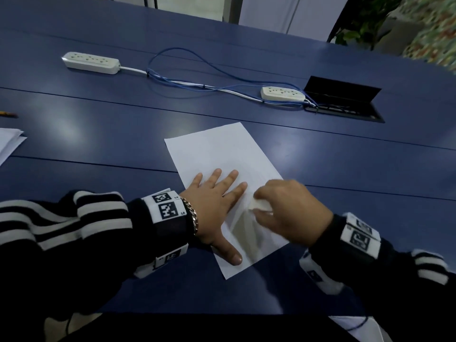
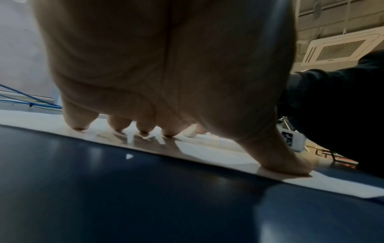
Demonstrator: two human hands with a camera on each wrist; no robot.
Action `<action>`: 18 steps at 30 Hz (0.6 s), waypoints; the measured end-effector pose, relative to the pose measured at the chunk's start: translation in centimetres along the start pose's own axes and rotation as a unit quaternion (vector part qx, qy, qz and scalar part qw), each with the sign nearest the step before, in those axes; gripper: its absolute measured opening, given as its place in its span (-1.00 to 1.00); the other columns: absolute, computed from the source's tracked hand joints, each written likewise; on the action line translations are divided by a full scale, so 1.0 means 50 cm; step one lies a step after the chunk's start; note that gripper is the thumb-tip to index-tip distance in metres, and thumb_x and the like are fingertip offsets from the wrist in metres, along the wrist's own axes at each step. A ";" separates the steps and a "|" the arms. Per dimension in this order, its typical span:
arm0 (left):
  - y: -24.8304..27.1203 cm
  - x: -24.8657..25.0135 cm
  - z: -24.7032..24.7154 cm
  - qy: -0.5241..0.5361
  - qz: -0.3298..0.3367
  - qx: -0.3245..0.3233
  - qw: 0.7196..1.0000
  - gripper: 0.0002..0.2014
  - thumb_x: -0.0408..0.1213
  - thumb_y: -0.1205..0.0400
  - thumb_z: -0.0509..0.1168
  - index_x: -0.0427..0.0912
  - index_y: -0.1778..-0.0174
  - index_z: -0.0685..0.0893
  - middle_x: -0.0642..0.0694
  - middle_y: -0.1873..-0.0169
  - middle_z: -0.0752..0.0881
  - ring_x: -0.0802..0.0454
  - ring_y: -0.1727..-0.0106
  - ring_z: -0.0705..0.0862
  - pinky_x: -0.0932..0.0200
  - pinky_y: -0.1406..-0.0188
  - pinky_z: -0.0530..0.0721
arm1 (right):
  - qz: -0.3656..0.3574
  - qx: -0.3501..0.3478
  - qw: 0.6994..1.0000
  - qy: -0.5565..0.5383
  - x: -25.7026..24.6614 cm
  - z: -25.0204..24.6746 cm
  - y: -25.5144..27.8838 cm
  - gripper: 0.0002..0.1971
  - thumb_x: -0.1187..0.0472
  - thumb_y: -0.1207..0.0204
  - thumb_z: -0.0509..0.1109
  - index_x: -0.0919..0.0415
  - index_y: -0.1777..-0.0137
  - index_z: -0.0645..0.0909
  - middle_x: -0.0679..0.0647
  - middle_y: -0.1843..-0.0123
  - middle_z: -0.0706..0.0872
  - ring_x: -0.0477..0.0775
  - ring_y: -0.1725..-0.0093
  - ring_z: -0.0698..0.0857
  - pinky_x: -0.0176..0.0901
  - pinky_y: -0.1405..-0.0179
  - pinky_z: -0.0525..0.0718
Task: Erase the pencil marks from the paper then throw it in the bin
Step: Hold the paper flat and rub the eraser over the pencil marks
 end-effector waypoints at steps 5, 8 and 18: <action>0.000 0.004 0.001 -0.009 -0.006 0.001 1.000 0.62 0.77 -0.13 0.37 0.08 -0.79 -0.53 -0.05 -0.77 -0.58 -0.25 -0.81 -0.47 -0.43 -0.80 -0.25 | -0.056 -0.086 0.995 -0.016 -0.058 0.028 0.038 -0.61 -0.16 -0.51 0.18 0.08 -0.01 0.69 0.01 0.11 0.64 0.12 0.09 0.67 -0.04 0.11 0.63; 0.005 0.004 0.002 -0.006 -0.003 -0.004 1.000 0.64 0.80 -0.09 0.35 0.09 -0.78 -0.55 -0.02 -0.76 -0.59 -0.24 -0.81 -0.49 -0.44 -0.79 -0.26 | 0.018 -0.021 0.999 0.033 0.021 -0.011 -0.015 -0.68 -0.09 -0.54 0.33 0.10 -0.11 0.70 0.02 0.04 0.64 0.17 0.00 0.68 -0.03 0.07 0.57; 0.000 0.001 0.007 -0.008 -0.007 -0.005 1.000 0.65 0.81 -0.07 0.34 0.09 -0.76 -0.58 -0.02 -0.75 -0.60 -0.25 -0.80 -0.49 -0.45 -0.79 -0.26 | 0.011 -0.022 0.999 0.030 0.026 -0.009 -0.028 -0.67 -0.09 -0.49 0.37 0.06 -0.14 0.72 0.01 0.02 0.66 0.15 -0.03 0.68 -0.09 0.11 0.53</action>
Point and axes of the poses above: each hand's wrist, its own y-axis away from the middle knuckle, its own z-axis out of the palm, x = y × z, the point moved 8 cm from there along -y, towards the middle knuckle
